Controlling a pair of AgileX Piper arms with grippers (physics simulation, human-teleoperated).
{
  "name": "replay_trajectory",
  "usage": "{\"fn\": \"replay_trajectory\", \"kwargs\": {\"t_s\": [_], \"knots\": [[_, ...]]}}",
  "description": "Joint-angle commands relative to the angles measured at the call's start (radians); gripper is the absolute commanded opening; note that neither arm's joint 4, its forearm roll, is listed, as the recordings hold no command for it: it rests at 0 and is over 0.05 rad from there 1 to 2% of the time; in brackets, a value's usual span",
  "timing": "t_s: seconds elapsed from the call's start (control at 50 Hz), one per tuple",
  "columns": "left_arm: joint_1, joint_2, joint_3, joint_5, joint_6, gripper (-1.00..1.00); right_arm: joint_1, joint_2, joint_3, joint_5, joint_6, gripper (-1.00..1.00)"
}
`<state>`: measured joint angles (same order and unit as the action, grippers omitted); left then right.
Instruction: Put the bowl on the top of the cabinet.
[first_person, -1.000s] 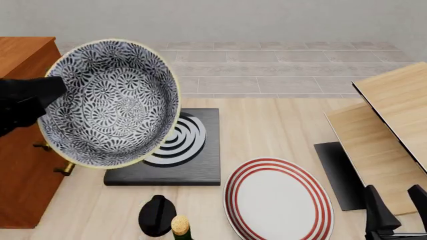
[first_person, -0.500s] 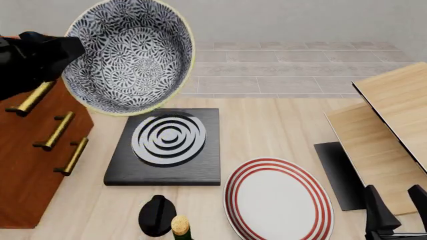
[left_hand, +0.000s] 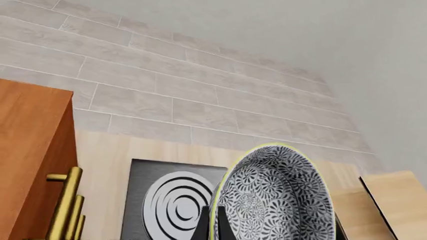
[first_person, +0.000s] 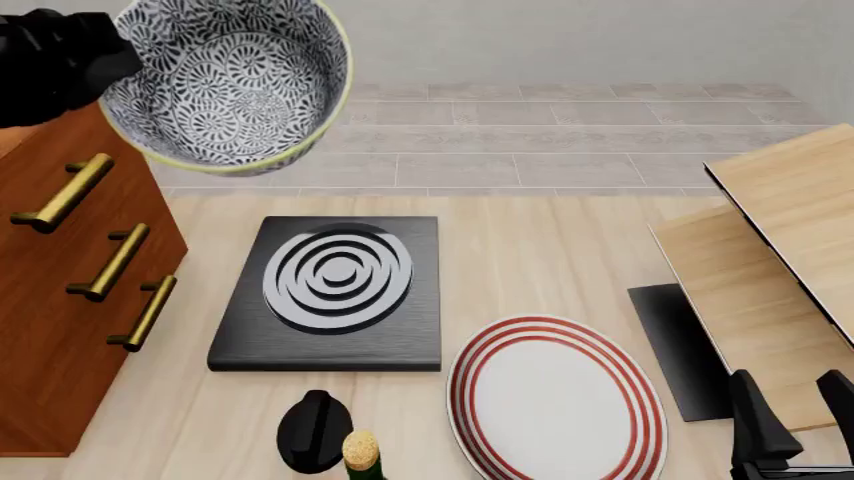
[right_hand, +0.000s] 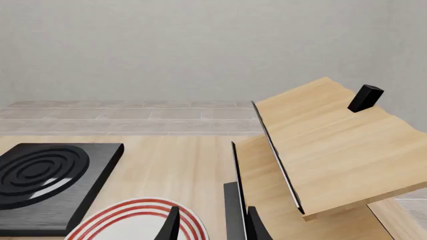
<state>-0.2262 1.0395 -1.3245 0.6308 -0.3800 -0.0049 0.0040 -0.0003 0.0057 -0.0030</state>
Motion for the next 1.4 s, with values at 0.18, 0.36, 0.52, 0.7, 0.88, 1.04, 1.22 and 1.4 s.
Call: {"fn": "replay_trajectory", "kwargs": {"t_s": [0.18,0.36,0.52,0.7,0.88,1.04,1.22,1.4], "knots": [[0.036,0.065,-0.111,0.100,-0.020,-1.00,-0.002,0.001,-0.002,-0.002,0.003,1.00],[0.030,0.090,-0.108,0.112,-0.070,-1.00,-0.002,0.001,-0.007,0.002,0.003,1.00],[0.020,0.111,-0.098,0.112,-0.116,-1.00,-0.005,0.002,-0.007,0.001,0.006,1.00],[0.022,0.131,-0.089,0.116,-0.147,-1.00,-0.006,0.000,-0.008,0.002,0.008,1.00],[0.039,0.147,-0.077,0.129,-0.169,-1.00,-0.006,-0.001,-0.007,0.001,0.006,1.00],[0.057,0.161,-0.068,0.137,-0.174,-1.00,-0.006,-0.001,-0.006,-0.001,0.006,1.00],[0.064,0.176,-0.061,0.138,-0.177,-1.00,-0.007,0.000,-0.005,-0.002,0.007,1.00],[0.072,0.186,-0.062,0.147,-0.185,-1.00,-0.007,0.002,-0.004,-0.004,0.009,1.00]]}}
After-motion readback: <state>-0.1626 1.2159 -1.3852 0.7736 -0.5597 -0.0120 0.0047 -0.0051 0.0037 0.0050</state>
